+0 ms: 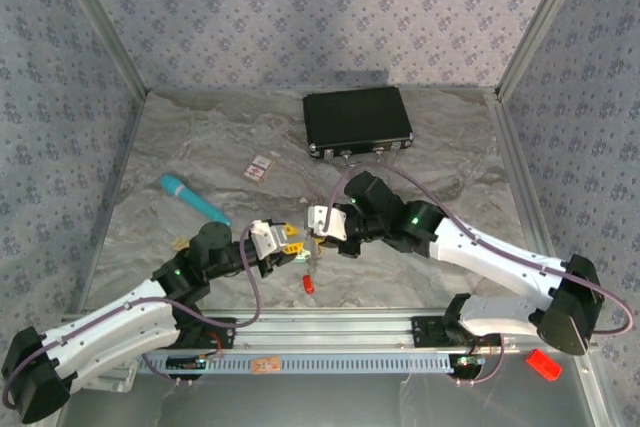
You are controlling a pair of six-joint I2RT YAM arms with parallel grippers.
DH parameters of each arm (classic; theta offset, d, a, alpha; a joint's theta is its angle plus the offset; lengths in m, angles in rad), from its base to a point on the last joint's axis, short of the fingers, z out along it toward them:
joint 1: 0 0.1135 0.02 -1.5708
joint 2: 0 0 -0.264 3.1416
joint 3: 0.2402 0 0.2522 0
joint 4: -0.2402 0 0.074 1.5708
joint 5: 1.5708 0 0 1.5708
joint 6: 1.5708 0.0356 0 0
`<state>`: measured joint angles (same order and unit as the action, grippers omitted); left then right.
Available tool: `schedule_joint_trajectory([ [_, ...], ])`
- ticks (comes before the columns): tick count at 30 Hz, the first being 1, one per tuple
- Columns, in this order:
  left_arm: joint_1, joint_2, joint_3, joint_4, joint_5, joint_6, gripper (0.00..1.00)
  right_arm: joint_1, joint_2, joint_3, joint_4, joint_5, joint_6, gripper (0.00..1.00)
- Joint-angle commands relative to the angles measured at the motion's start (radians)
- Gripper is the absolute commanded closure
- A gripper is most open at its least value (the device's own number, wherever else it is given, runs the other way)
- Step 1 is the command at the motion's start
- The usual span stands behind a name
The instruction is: Put the keys on the keyring
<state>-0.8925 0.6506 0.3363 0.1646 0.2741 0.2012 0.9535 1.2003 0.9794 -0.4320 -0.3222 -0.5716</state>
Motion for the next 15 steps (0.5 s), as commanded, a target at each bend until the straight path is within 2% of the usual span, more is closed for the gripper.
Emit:
schedule_joint_trajectory([
  [1, -0.003, 0.017, 0.048, -0.023, 0.049, 0.018, 0.72, 0.024, 0.020, 0.066, -0.078, 0.055, -0.057, 1.00],
  [9, -0.004, 0.035, 0.050, -0.018, 0.058, 0.009, 0.76, 0.059, 0.049, 0.096, -0.076, 0.053, -0.071, 1.00],
  [15, -0.003, 0.034, 0.048, -0.009, 0.054, 0.011, 0.90, 0.070, 0.054, 0.099, -0.070, 0.047, -0.065, 1.00],
])
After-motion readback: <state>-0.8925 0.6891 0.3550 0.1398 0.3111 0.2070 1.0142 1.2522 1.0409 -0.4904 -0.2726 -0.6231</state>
